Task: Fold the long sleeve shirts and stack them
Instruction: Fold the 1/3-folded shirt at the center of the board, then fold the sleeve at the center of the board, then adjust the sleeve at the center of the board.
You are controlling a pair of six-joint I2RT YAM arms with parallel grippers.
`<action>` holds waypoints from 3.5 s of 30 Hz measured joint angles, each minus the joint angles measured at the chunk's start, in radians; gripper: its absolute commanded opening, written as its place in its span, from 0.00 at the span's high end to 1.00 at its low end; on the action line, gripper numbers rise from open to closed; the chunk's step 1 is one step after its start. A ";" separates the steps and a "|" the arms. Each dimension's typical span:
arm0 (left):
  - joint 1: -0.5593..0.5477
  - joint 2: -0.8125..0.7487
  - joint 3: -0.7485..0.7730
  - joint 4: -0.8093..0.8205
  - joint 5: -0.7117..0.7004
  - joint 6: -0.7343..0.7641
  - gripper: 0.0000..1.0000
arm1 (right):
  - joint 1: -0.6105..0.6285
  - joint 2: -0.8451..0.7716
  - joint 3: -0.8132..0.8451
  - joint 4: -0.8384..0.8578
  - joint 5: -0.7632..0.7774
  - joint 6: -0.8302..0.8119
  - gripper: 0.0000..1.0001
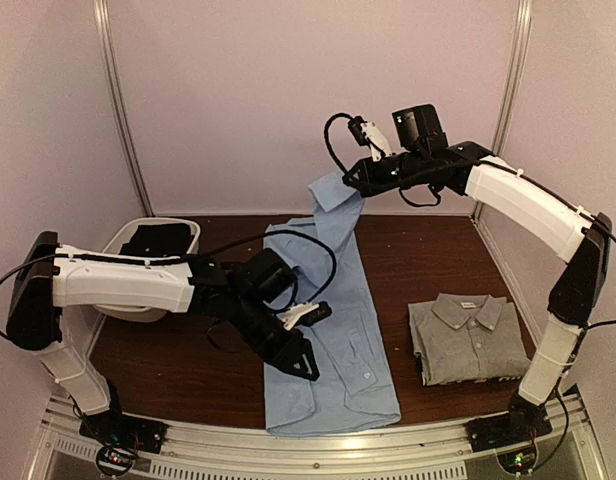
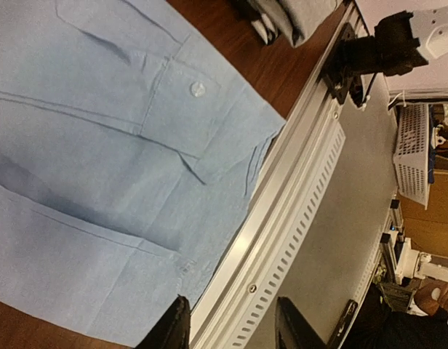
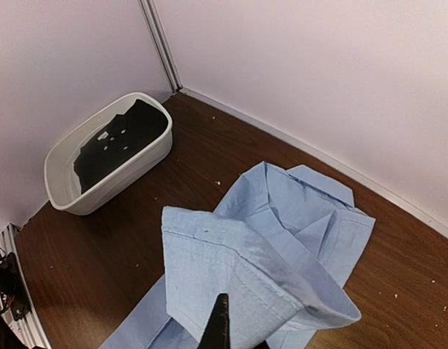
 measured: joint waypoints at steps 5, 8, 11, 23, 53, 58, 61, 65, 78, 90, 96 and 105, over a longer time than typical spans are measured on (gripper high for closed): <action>0.109 -0.083 -0.003 0.029 -0.008 -0.021 0.61 | 0.015 0.068 0.131 -0.026 0.130 -0.066 1.00; 0.183 -0.107 -0.019 0.046 -0.047 -0.047 0.62 | 0.024 0.105 0.186 -0.022 0.206 -0.104 1.00; 0.247 -0.110 -0.043 0.053 -0.101 -0.079 0.63 | 0.034 0.126 0.212 0.000 0.254 -0.132 1.00; 0.381 -0.022 -0.047 0.124 -0.211 -0.123 0.65 | 0.087 0.130 0.245 0.163 0.294 -0.164 1.00; 0.410 0.105 0.010 0.200 -0.223 -0.128 0.71 | 0.270 0.175 0.076 -0.168 0.042 -0.245 0.99; 0.410 0.058 -0.057 0.191 -0.227 -0.127 0.71 | 0.295 0.174 -0.007 -0.218 0.048 -0.248 0.96; 0.410 0.024 -0.087 0.183 -0.228 -0.127 0.72 | 0.319 0.172 -0.065 -0.262 0.055 -0.247 0.96; 0.410 0.000 -0.101 0.168 -0.227 -0.119 0.72 | 0.369 0.171 -0.117 -0.320 0.084 -0.239 0.96; 0.410 -0.004 -0.115 0.161 -0.217 -0.105 0.71 | 0.481 0.161 -0.156 -0.458 0.211 -0.154 0.80; 0.410 -0.004 -0.142 0.170 -0.179 -0.093 0.64 | 0.534 0.045 -0.381 -0.241 0.176 -0.016 0.43; 0.410 -0.004 -0.218 0.178 -0.171 -0.086 0.61 | 0.462 -0.110 -0.587 -0.036 0.142 0.141 0.42; 0.377 -0.047 -0.354 0.177 -0.184 -0.101 0.60 | 0.378 -0.213 -0.843 0.187 0.102 0.324 0.41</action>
